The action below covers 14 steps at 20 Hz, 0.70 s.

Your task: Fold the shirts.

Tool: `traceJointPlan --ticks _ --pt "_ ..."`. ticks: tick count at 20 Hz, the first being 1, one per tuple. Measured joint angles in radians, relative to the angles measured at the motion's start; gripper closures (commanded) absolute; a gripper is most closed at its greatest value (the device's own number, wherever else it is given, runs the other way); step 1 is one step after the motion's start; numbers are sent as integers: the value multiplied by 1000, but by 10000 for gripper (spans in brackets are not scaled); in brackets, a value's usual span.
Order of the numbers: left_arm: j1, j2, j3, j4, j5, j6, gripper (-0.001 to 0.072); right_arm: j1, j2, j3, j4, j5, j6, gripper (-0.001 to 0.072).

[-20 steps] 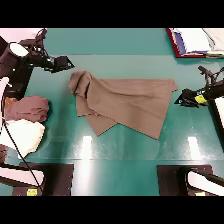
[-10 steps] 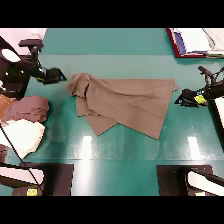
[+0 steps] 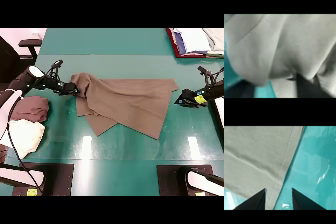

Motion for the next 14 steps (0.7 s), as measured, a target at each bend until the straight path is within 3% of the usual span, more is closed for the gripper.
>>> traceJointPlan --ticks 7,10,14 --pt "55 17 159 8 -141 2 677 0 28 -82 -3 33 0 334" --pt "100 46 262 8 -219 2 677 0 68 -204 0 35 1 215" --pt "126 64 341 3 -295 2 677 0 107 -372 74 -8 1 215"
